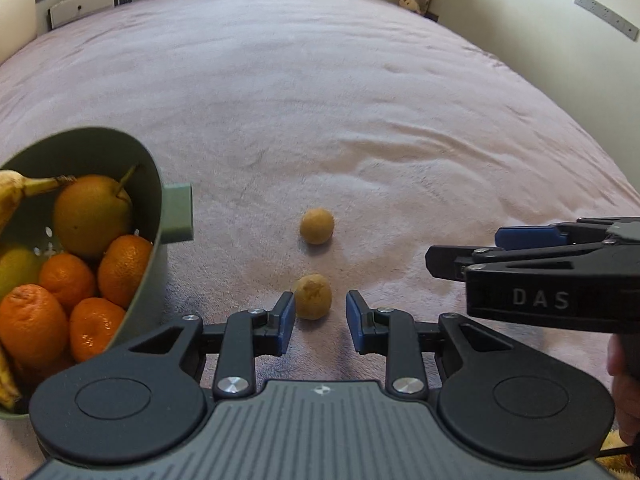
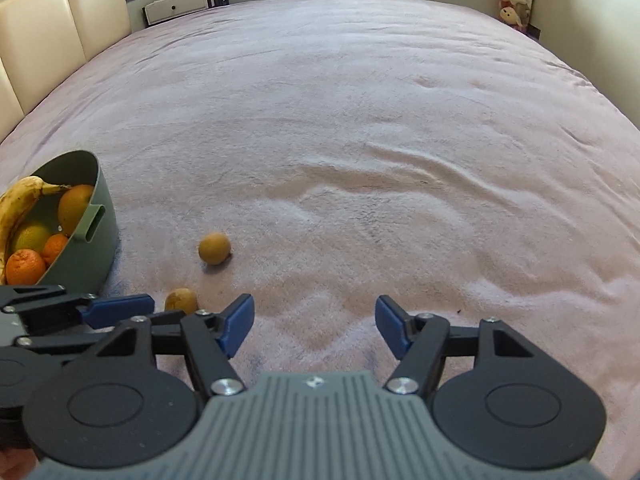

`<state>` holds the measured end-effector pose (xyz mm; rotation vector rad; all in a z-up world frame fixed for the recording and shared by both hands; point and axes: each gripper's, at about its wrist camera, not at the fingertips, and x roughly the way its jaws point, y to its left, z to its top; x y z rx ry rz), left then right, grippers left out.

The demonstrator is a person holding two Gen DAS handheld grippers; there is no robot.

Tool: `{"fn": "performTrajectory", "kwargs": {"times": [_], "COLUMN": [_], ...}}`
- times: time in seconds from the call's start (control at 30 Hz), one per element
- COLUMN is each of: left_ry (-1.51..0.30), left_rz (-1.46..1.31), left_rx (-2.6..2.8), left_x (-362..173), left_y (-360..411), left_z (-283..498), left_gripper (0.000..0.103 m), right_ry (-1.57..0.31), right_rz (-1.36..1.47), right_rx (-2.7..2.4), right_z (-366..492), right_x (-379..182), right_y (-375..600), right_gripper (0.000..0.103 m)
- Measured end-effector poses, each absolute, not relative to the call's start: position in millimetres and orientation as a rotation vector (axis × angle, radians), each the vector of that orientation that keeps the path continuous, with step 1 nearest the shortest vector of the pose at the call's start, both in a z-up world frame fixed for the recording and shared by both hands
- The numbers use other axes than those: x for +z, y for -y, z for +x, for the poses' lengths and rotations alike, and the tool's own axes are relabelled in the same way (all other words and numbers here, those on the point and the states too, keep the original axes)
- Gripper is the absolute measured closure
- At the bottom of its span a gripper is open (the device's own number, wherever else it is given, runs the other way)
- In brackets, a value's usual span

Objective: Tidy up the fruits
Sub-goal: 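Grasp one brown longan with the left tool while the right tool grasps the other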

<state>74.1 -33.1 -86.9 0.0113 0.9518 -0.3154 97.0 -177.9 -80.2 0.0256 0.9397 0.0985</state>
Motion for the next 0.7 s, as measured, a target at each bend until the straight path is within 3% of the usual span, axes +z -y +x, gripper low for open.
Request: {"fn": "performTrajectory", "kwargs": {"times": [0.33, 0.47, 0.7], "left_ry": [-0.975, -0.969, -0.986], "left_rz": [0.063, 0.070, 0.109], "left_rx": [-0.305, -0.318, -0.266], "left_x": [-102, -102, -92], "left_y": [38, 38, 36], "left_z": [83, 85, 86], "left_gripper": [0.069, 0.075, 0.076], "right_ry": [-0.948, -0.954, -0.929], "right_rz": [0.000, 0.008, -0.011], "right_rx": [0.132, 0.127, 0.152], "right_z": [106, 109, 112], "right_x": [-95, -99, -100], "right_y": [176, 180, 174], "right_gripper": [0.038, 0.038, 0.048]}}
